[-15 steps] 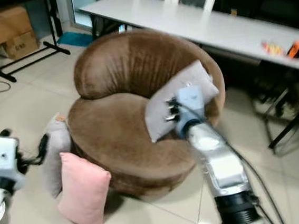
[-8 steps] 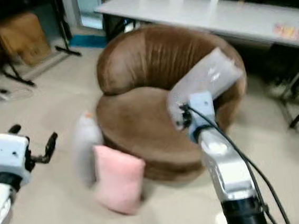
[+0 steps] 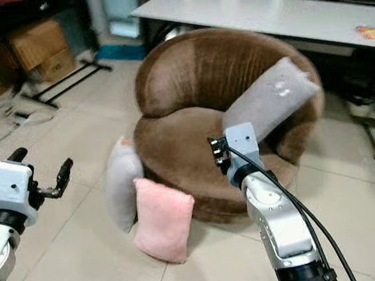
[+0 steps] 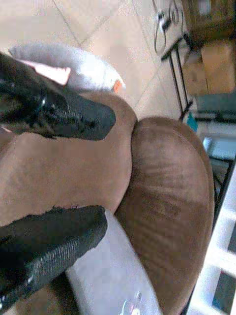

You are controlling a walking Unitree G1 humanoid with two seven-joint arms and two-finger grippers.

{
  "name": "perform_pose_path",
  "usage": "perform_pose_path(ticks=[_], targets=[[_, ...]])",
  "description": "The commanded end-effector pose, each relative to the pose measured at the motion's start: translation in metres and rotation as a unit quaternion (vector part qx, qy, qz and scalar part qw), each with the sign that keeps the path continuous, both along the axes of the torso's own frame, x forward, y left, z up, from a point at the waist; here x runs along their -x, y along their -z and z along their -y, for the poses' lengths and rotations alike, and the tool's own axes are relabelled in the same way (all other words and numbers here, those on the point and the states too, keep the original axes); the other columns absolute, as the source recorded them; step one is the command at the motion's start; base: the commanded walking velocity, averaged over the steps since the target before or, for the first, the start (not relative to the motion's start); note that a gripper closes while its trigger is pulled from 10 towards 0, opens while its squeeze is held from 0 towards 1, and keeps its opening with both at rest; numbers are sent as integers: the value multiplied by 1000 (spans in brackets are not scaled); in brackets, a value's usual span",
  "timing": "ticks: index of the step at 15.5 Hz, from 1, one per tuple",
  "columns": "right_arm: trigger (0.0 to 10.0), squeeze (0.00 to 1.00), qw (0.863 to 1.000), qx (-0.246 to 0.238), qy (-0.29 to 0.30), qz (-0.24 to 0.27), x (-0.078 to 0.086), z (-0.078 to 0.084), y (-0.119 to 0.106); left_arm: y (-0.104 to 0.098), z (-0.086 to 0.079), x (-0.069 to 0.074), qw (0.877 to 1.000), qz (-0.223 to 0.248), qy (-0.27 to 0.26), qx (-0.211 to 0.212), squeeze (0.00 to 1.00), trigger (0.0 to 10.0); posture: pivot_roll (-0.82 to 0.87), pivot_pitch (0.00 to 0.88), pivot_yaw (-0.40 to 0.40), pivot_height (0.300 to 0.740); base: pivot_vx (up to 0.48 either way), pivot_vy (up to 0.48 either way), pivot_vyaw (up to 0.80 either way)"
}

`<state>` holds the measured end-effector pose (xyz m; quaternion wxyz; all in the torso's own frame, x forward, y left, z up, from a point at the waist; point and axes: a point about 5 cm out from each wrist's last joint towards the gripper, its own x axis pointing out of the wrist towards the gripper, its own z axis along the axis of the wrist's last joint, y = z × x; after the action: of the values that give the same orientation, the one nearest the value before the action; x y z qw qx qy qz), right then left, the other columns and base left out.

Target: Move the pillow to the sofa from floor

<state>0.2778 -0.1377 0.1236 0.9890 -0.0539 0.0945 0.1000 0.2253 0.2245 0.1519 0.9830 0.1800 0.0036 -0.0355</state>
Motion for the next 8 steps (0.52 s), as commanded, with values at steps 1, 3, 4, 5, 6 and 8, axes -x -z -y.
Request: perform_pose_path(ticks=[1, 3, 4, 5, 6, 8], targets=[[10000, 1000, 1000, 0, -6, 13, -2, -2, -4, -4, -3, 3, 1000, 7, -3, 6, 0, 10000, 22, 0, -37, 740, 259, 0, 800], [10000, 1000, 1000, 19, 12, 19, -4, 1, -4, -4, -4, 5, 1000, 7, -5, 8, 0, 10000, 27, 0, -48, 740, 279, 0, 800], [10000, 1000, 999, 22, 18, 18, -5, 2, -3, -3, -5, 5, 1000, 7, -6, 9, 0, 10000, 27, 0, -48, 740, 281, 0, 0], [10000, 1000, 999, 24, 13, 16, -5, 2, -3, -3, -5, 6, 1000, 6, -6, 10, 0, 10000, 29, 0, -50, 740, 285, 0, 0], [10000, 1000, 1000, 19, 13, 11, -4, 1, -2, -3, -5, 6, 1000, 5, -7, 10, 0, 10000, 31, 0, -50, 740, 281, 0, 0], [10000, 1000, 1000, 8, -1, -1, -2, -2, 1, -2, -6, 7, 1000, 1, -8, 11, 0, 10000, 35, 0, -54, 740, 285, 0, 0]])
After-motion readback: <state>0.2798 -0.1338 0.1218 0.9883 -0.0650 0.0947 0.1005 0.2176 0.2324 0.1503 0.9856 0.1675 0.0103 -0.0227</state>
